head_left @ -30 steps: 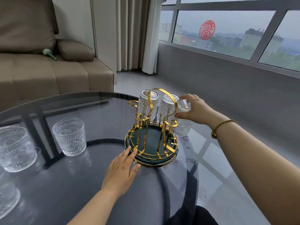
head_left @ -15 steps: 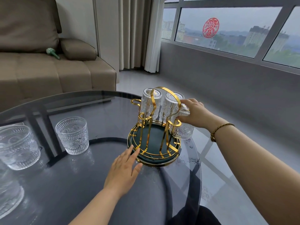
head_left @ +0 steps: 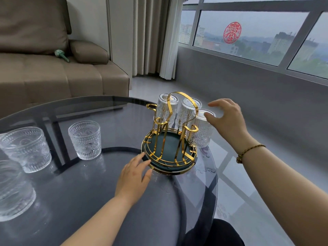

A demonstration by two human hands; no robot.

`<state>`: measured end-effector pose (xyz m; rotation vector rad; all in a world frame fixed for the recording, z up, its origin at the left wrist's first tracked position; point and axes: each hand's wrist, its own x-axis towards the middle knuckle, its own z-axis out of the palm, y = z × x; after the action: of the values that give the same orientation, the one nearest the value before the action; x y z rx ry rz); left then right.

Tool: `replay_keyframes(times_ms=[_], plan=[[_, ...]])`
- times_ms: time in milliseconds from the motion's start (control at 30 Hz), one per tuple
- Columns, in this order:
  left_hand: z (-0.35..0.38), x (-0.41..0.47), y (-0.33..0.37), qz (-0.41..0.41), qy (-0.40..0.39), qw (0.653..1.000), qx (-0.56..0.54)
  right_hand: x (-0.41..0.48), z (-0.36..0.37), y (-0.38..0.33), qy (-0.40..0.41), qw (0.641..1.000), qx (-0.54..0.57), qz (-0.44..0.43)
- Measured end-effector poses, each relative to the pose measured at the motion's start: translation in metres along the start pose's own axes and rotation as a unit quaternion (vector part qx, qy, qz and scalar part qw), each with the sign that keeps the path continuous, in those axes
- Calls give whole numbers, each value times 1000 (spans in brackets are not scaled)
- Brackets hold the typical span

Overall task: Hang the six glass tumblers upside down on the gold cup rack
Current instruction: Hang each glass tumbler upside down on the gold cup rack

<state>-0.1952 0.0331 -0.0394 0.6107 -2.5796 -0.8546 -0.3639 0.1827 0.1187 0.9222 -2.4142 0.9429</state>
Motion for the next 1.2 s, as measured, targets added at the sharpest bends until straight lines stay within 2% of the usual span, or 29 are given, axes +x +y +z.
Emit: replay_keyframes(times_ms=[167, 300, 400, 500, 700, 867, 1200], plan=[[-32, -19, -8, -25, 89, 996, -7, -22, -4, -40, 9, 993, 94, -75], [-65, -37, -35, -97, 134, 986, 18, -48, 22, -83, -78, 968, 187, -146], [-79, -48, -58, -154, 115, 980, 58, -71, 67, -104, -195, 942, 248, -113], [-84, -52, -77, -196, 86, 974, 77, -88, 118, -108, -286, 925, 237, -76], [-83, -52, -91, -224, 82, 964, 115, -91, 198, -110, -373, 912, 170, 11], [-77, -48, -98, -219, 68, 962, 145, -80, 238, -126, -370, 914, 164, 7], [-76, -46, -101, -202, 73, 964, 154, -72, 272, -154, -306, 929, 206, 24]])
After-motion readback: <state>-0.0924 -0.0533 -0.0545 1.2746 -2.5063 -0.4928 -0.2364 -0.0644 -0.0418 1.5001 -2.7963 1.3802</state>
